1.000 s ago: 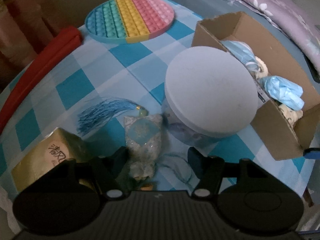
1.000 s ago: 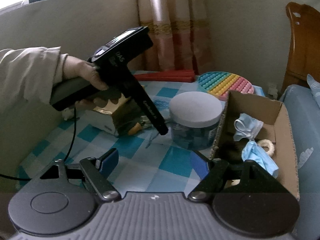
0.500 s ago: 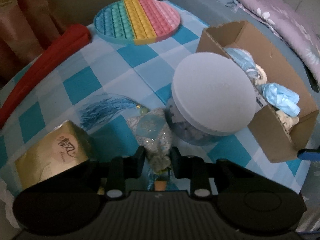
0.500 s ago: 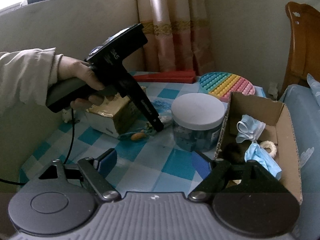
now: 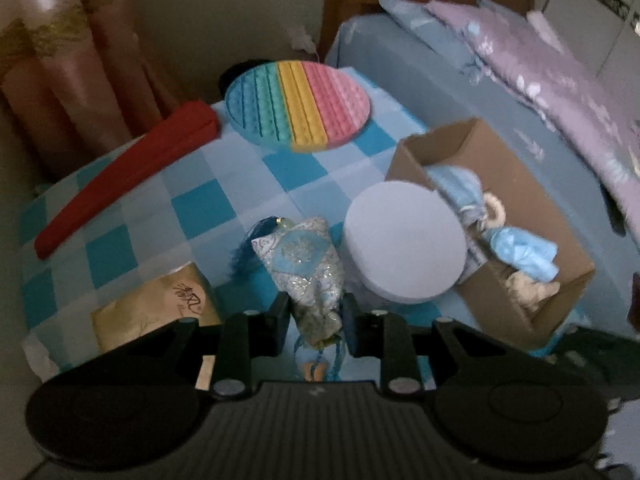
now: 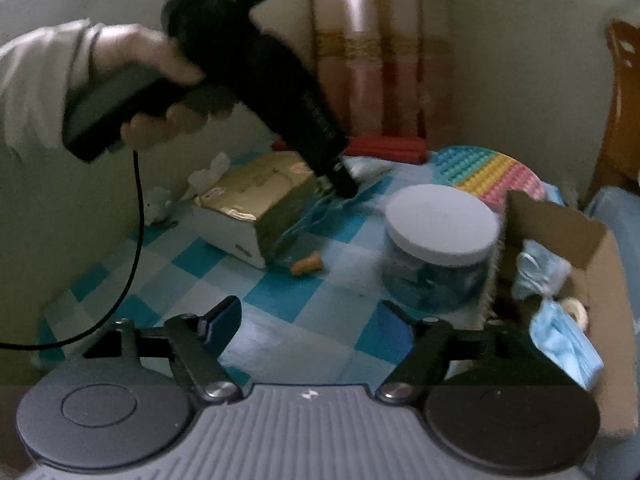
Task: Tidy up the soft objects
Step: 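Grasp the silver glittery pouch with the left gripper and lift it, then grasp another orange earplug with the right gripper while the left holds the pouch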
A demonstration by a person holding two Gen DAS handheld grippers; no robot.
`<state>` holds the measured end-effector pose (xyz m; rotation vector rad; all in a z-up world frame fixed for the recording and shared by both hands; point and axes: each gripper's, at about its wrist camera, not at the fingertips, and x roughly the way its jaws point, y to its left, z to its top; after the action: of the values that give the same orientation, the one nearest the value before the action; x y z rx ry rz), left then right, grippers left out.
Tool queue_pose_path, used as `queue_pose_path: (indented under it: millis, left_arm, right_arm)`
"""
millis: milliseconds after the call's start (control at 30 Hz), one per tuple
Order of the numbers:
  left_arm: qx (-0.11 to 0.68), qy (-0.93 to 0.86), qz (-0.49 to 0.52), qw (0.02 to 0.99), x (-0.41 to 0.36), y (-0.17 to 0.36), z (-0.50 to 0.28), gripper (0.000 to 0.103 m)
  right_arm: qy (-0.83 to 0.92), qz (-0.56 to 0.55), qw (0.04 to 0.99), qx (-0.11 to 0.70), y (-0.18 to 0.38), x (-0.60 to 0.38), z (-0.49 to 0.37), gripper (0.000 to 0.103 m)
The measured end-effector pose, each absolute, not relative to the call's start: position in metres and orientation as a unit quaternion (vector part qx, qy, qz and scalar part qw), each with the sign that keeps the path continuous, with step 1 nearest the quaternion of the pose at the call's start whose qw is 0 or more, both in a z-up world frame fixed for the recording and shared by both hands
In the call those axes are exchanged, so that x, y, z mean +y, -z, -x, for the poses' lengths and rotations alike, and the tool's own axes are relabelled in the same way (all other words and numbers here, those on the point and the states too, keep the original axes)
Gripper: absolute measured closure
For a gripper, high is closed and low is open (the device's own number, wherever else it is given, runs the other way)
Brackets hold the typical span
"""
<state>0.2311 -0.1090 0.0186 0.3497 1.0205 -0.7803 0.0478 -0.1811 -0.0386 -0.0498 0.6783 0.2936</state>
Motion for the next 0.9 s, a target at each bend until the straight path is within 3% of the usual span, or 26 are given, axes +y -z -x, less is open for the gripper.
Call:
queue_pose_path:
  millis: [333, 900]
  left_arm:
    - [0.459, 0.346, -0.150, 0.805, -0.101, -0.037, -0.227, 0.077]
    - [0.455, 0.333, -0.131, 0.815, -0.098, -0.041, -0.236, 0.077]
  right_arm:
    - [-0.149, 0.093, 0.925, 0.337, 0.062, -0.147, -0.095, 0.045]
    - [-0.160, 0.204, 0.902, 0.346, 0.074, -0.124, -0.128, 0.047]
